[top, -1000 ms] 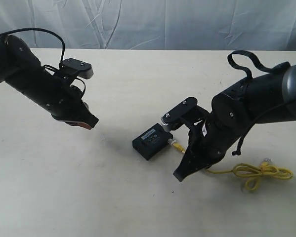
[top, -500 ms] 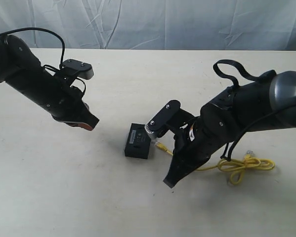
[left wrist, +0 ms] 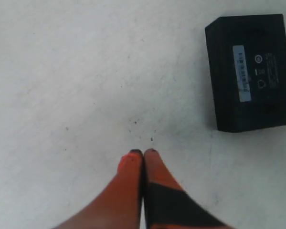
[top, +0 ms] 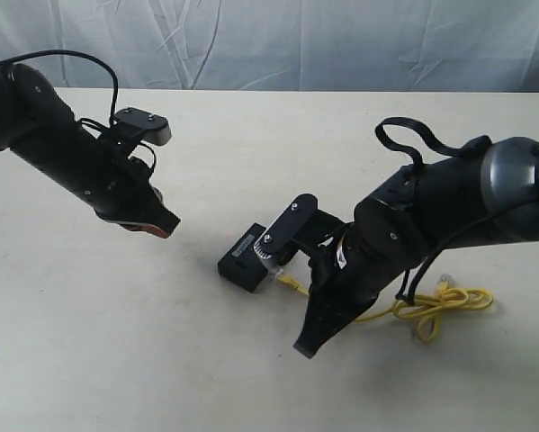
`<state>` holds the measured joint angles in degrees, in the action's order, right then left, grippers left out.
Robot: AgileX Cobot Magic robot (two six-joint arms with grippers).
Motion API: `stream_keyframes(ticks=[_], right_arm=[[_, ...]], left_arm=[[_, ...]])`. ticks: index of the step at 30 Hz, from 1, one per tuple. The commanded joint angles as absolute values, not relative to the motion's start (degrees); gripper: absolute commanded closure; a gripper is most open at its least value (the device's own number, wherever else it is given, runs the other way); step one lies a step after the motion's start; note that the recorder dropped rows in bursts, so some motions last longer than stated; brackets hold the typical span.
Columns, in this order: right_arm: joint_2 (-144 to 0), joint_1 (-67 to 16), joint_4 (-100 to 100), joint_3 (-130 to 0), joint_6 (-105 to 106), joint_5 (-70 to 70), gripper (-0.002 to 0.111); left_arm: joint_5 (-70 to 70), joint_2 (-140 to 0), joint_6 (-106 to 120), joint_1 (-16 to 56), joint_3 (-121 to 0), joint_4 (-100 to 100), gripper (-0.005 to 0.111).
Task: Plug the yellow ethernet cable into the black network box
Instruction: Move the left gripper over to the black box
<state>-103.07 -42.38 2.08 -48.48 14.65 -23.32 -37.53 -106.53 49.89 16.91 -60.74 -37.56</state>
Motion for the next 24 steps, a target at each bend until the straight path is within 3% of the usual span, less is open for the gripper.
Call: stream_keyframes(ticks=[1,12,24], right_arm=[[-102.01,-42.43,2.47,-48.24,15.09,-26.81,0.109],[-95.44,-42.33,6.96,-48.24,14.36,-35.09,0.109],[-97.91,-43.42,9.04,-48.24,14.73,-29.67,0.109]], left_arm=[[-34.08,-106.68,51.51,17.29,-61.01,-39.35,0.107],[-42.14,-113.06,51.51,17.29,-68.0,-40.8,0.107],[-44.63,-114.81,51.78,17.29,-67.98,-40.13,0.107]])
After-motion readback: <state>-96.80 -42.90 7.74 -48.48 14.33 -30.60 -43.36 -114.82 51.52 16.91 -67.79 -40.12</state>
